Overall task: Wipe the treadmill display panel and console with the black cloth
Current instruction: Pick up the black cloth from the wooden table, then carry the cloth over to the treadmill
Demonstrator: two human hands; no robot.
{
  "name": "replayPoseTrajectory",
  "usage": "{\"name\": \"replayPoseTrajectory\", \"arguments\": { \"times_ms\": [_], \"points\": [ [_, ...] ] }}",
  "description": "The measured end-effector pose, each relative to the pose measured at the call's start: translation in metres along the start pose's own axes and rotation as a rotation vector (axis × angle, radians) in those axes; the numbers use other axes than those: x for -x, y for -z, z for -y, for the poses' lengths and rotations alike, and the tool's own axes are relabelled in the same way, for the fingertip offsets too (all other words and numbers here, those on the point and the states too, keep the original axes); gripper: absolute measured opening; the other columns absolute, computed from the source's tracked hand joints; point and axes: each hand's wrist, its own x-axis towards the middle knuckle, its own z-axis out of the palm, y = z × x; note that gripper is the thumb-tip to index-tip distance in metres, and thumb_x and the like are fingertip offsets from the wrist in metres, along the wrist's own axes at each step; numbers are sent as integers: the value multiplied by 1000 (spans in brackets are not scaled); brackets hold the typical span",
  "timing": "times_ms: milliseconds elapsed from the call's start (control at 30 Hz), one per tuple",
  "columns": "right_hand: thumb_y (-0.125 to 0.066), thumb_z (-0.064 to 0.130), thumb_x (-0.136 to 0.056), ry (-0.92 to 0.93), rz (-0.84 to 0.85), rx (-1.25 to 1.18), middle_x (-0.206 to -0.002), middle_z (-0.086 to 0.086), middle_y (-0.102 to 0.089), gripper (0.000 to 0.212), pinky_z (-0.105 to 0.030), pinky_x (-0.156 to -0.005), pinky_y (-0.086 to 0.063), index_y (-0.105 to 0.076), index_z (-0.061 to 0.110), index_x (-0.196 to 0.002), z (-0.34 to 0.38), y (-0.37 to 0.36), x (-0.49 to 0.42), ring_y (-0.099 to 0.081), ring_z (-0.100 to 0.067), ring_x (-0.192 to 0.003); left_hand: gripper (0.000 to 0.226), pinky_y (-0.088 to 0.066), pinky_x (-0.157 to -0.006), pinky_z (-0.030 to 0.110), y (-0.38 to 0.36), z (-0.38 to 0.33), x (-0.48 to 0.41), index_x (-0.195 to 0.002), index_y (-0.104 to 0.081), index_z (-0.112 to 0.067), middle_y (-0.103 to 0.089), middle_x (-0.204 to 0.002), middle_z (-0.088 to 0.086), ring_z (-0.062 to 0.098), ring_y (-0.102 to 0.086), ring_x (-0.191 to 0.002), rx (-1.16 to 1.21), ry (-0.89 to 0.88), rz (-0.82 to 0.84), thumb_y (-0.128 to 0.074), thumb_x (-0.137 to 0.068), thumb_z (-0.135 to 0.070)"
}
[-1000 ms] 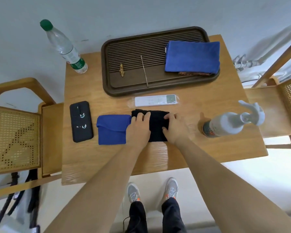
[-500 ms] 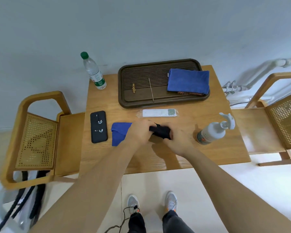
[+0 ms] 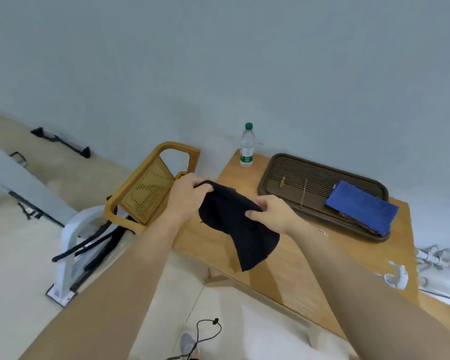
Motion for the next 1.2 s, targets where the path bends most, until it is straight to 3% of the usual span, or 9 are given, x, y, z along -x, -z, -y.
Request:
{"name": "replayPoseTrajectory", "arguments": {
  "times_ms": [133, 267, 367, 533, 633, 700, 767, 867, 1200],
  "points": [
    [-58, 33, -100, 87, 81, -77, -96, -6, -72, 22, -34, -72, -49, -65, 12, -99, 73, -36, -34, -66, -21, -86, 16, -46, -70, 33, 81, 43, 21, -85, -71, -23, -67, -91, -9, 10, -60, -85, 18, 137, -131, -59, -92, -30],
    [-52, 44, -101, 186, 162, -46, -87, -8, -72, 38, -41, -73, -51, -68, 9, -99, 157, -87, -66, -67, -26, -80, 20, -55, -73, 42, 164, 92, 48, -82, -74, -24, -74, -76, -4, 21, -70, -81, 136, 298, -228, -59, -91, -34],
    [-53, 43, -101, 262, 228, -50, -95, -15, -74, 40, -47, -80, -55, -68, 6, -99, 222, -133, -84, -69, -33, -88, 19, -54, -77, 37, 221, 131, 72, -86, -74, -24, -76, -82, -5, 19, -70, -84, 190, 383, -265, -59, -95, -32],
    [-53, 37, -102, 367, 363, -31, -87, 5, -75, 25, -32, -72, -55, -72, 21, -94, 322, -215, -107, -70, -16, -83, 23, -52, -75, 35, 301, 206, 112, -92, -73, -15, -74, -93, 2, 22, -70, -90, 217, 536, -376, -59, -94, -33],
    [-54, 44, -98, 394, 457, 12, -98, 2, -75, 27, -40, -83, -57, -71, 23, -102, 372, -272, -120, -70, -20, -92, 22, -54, -81, 36, 338, 246, 140, -92, -73, -18, -75, -95, 2, 22, -70, -91, 236, 599, -433, -59, -93, -33],
    [-54, 44, -99, 424, 525, 56, -97, 1, -73, 26, -36, -76, -55, -69, 23, -100, 403, -309, -122, -69, -20, -91, 22, -53, -85, 37, 361, 271, 159, -90, -73, -17, -76, -94, 2, 23, -70, -90, 240, 652, -473, -58, -94, -32],
    [-54, 43, -99, 465, 599, 99, -98, -3, -72, 29, -34, -75, -53, -69, 18, -101, 434, -348, -127, -68, -21, -93, 23, -52, -85, 37, 381, 295, 176, -88, -72, -15, -75, -92, 3, 23, -69, -88, 250, 702, -506, -58, -94, -32],
    [-56, 45, -95, 542, 684, 148, -102, -16, -72, 41, -46, -86, -53, -67, 6, -103, 477, -409, -140, -69, -32, -96, 26, -53, -84, 38, 411, 332, 200, -89, -72, -14, -74, -92, 5, 25, -69, -87, 272, 778, -563, -58, -94, -35],
    [-58, 38, -95, 785, 1007, 370, -78, -7, -61, 35, -31, -60, -46, -65, 3, -99, 644, -609, -175, -57, -22, -66, 33, -54, -88, 40, 521, 449, 265, -98, -72, -13, -74, -97, 7, 25, -70, -92, 373, 1060, -849, -56, -93, -42]
  ]
}}
